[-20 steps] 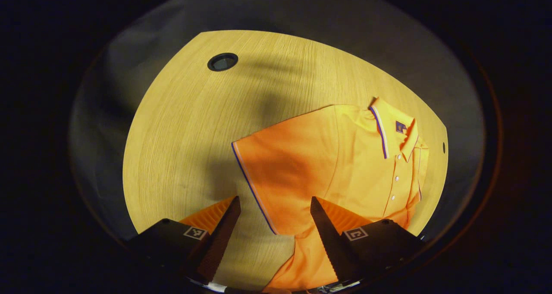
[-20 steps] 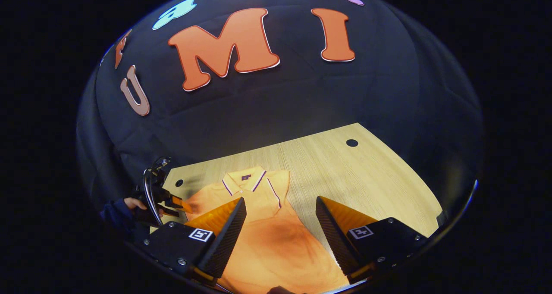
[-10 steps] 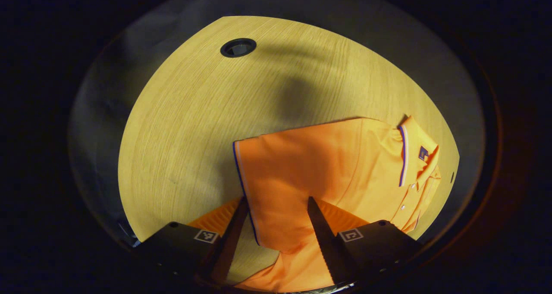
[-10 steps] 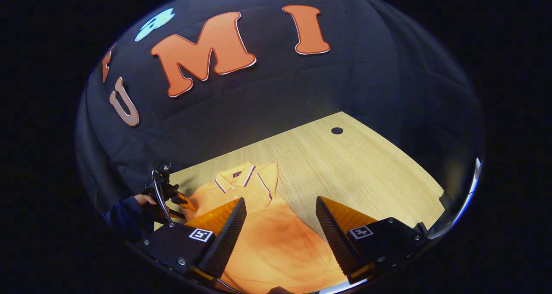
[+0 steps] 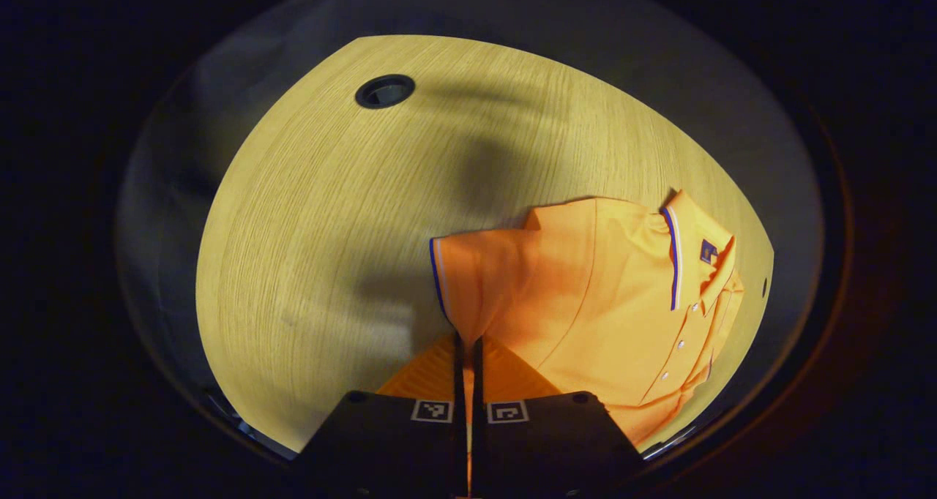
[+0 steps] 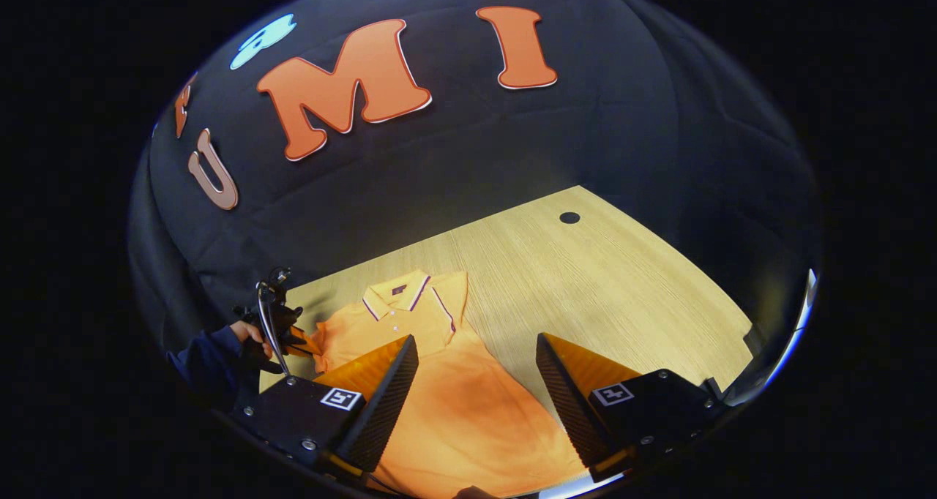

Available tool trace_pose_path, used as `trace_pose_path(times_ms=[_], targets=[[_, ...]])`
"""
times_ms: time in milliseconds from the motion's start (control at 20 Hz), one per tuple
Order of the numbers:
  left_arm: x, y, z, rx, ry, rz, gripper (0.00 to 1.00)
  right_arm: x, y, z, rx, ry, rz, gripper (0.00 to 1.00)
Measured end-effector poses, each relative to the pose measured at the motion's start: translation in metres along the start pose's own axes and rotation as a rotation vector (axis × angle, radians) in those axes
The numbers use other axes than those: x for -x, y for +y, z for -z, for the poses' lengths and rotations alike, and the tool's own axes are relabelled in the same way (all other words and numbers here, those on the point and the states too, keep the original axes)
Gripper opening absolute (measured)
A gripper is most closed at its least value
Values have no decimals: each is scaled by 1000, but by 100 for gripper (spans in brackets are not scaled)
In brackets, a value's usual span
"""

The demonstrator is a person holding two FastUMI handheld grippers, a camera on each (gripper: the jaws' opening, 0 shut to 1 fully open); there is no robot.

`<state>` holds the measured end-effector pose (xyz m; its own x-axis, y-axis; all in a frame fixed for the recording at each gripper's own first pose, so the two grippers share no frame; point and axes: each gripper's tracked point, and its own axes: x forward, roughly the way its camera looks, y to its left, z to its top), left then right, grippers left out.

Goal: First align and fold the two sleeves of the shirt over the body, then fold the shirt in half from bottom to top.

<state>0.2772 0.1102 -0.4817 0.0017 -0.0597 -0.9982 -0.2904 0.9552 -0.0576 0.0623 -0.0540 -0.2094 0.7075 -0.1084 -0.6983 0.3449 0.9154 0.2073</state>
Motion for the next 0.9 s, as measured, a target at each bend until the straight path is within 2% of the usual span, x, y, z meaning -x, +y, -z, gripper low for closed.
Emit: trace_pose_path(times_ms=[150,400,650,750,850,900], targets=[[15,-10,-7,-55,-61,50,2,2,-8,-2,1,0,2,99],[52,-41,-12,-162,-143,90,2,-1,-6,-11,12,-7,-22,99],[68,-79,-9,-265,-184,97,3,-3,-5,-13,23,0,-45,99],[72,-105,-3,-302,-186,138,5,-3,-7,-13,21,5,-48,99],[78,-137,10,-339,-167,215,9,-4,-10,-13,21,7,-51,99],[77,-152,15,-364,-174,260,17,-4,-11,-14,22,6,-53,99]])
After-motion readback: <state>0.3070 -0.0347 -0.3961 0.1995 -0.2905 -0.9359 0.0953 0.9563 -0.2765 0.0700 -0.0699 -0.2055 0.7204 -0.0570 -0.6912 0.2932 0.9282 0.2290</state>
